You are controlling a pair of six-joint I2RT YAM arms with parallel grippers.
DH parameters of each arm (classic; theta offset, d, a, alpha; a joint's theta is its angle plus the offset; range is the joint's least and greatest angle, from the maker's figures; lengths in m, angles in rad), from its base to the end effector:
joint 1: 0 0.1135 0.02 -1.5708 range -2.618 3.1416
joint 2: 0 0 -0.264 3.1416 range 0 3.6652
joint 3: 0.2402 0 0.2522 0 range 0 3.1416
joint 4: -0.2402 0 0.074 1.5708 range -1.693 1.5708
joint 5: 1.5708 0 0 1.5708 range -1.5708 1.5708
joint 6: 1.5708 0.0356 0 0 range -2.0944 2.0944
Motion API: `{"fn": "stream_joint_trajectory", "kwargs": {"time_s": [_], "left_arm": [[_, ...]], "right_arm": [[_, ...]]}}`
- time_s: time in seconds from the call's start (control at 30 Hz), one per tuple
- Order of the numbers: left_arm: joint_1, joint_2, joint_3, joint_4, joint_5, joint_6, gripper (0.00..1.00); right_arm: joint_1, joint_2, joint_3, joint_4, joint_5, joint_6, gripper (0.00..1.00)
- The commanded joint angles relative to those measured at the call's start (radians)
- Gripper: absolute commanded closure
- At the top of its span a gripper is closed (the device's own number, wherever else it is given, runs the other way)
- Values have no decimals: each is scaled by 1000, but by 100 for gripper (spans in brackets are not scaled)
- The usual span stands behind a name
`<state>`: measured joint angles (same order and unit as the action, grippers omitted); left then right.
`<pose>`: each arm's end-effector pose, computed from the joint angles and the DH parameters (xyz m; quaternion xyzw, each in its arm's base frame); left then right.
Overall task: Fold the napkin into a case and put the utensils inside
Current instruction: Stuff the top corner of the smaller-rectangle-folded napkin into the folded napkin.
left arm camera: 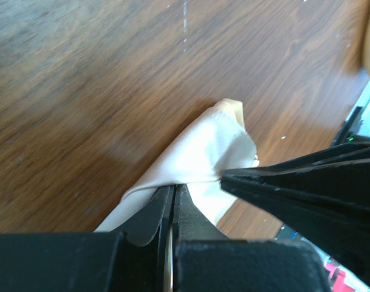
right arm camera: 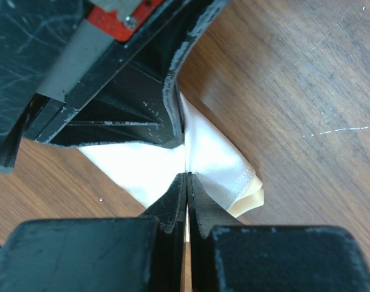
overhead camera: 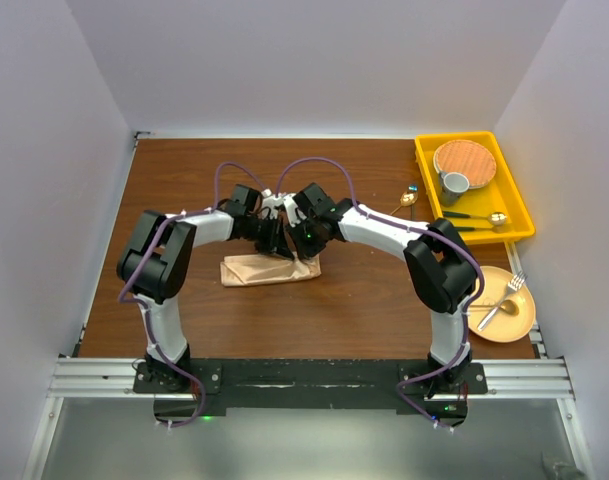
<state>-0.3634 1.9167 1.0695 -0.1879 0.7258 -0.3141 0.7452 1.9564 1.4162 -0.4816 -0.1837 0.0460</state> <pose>0.3356 -0.1529 0.1315 0.1161 0.8989 -0.4051 0.1196 0.3021 0.2876 0.1906 -0.3517 0.8920 0.1855 0.2151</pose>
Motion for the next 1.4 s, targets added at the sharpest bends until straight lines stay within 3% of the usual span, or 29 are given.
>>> {"fn": "stream_joint_trajectory", "kwargs": {"time_s": [0.0, 0.37, 0.47, 0.57, 0.67, 0.9, 1.03, 1.37], "left_arm": [[-23, -51, 12, 91, 37, -83, 100], [-17, 7, 17, 79, -26, -118, 100], [-3, -2, 20, 70, -2, -114, 87], [23, -33, 11, 44, 13, -89, 80], [61, -68, 7, -4, 33, -50, 74], [103, -130, 56, -245, 21, 261, 66], [101, -134, 52, -265, 27, 310, 60], [98, -81, 44, -211, 76, 339, 56]], "right_arm": [[2, -34, -5, 18, -34, 20, 100], [2, 21, -34, 18, 7, 8, 100], [2, 44, -42, 20, 35, 6, 100], [0, 55, -52, 21, 50, 8, 100], [2, 65, -59, 26, 59, 12, 100], [2, 65, -65, 35, 56, 9, 100], [2, 61, -66, 37, 52, 5, 100], [0, 50, -76, 49, 33, -11, 100]]}}
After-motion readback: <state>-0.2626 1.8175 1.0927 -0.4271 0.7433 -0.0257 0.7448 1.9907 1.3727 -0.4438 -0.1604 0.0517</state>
